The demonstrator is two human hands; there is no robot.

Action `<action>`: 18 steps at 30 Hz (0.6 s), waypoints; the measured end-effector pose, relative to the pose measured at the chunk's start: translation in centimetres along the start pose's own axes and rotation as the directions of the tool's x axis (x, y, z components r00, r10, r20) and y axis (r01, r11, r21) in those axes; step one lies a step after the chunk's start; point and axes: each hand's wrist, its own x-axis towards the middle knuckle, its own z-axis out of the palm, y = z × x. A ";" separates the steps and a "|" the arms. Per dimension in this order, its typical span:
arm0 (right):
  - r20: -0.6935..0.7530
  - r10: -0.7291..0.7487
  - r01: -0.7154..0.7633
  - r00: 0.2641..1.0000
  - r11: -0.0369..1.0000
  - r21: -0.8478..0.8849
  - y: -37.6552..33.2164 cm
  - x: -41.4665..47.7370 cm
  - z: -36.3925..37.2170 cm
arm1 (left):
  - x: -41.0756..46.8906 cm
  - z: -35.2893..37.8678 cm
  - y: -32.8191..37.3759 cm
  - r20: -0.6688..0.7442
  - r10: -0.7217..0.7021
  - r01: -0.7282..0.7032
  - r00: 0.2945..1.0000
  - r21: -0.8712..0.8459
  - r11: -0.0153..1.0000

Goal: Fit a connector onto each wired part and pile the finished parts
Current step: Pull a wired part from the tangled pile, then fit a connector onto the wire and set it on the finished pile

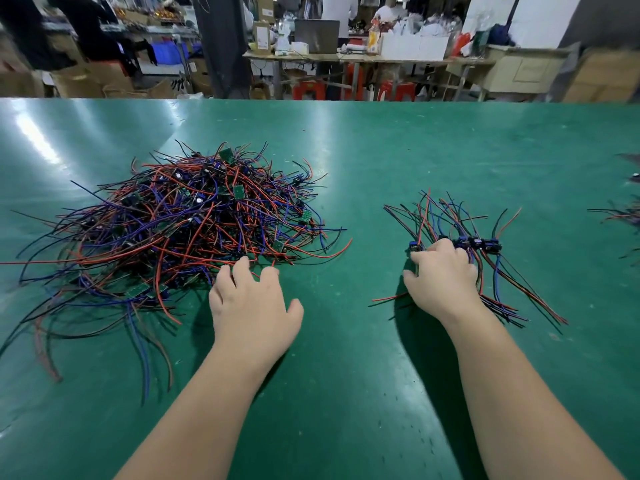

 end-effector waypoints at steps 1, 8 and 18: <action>0.028 0.005 -0.004 1.000 0.999 -0.034 -0.1 -0.1 0.0 | -0.1 0.1 0.0 0.030 -0.026 0.026 0.999 0.019 0.999; -0.157 -0.022 0.054 0.987 0.978 0.202 -1.5 -1.3 -0.1 | 1.2 -0.8 -1.2 -0.046 0.005 -0.013 0.999 -0.182 0.983; -0.219 -0.453 0.503 0.864 0.786 0.359 -4.6 -4.0 0.3 | 1.6 -3.2 -1.3 -0.480 0.077 -0.351 0.874 -0.513 0.783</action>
